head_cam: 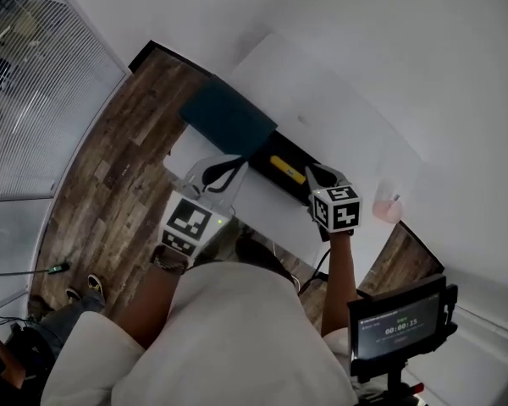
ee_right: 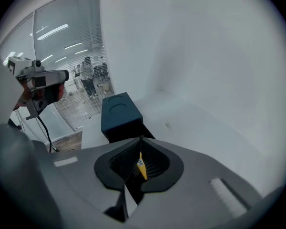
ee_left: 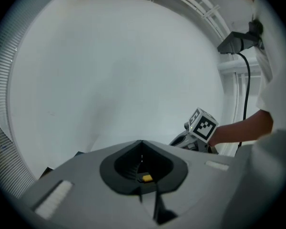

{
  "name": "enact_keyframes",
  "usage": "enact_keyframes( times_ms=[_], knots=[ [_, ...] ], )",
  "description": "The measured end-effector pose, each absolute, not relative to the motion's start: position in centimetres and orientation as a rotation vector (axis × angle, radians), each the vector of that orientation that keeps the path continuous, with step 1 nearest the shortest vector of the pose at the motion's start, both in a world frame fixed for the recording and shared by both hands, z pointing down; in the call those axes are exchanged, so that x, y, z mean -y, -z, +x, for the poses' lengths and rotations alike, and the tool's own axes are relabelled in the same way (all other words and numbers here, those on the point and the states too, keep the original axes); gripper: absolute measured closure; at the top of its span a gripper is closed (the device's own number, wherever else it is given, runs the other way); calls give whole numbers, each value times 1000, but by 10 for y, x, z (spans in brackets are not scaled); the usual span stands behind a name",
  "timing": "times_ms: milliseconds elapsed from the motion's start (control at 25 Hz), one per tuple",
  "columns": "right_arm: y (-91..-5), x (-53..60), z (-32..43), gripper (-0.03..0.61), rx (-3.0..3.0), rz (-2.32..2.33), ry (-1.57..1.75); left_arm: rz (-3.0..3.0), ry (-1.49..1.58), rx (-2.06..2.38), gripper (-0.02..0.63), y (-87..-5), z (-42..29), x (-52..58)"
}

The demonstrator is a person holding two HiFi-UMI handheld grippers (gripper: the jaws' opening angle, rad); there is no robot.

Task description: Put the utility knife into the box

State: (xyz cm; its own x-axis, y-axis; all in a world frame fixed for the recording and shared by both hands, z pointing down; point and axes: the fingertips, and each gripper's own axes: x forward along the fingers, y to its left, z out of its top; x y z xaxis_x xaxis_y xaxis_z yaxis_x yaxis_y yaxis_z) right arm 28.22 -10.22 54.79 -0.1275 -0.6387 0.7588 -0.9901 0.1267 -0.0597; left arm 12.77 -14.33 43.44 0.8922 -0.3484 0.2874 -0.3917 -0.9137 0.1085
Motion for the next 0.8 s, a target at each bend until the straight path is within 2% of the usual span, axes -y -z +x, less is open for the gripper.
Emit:
enact_keyframes(
  times_ms=[480,800],
  knots=[
    [-512,110,302,575,1857,1827,-807,2951,-386,562,615,-427,145,173],
    [-432,94,300,575,1924,2042,-607,3064,-327,532,615,-387,142,164]
  ],
)
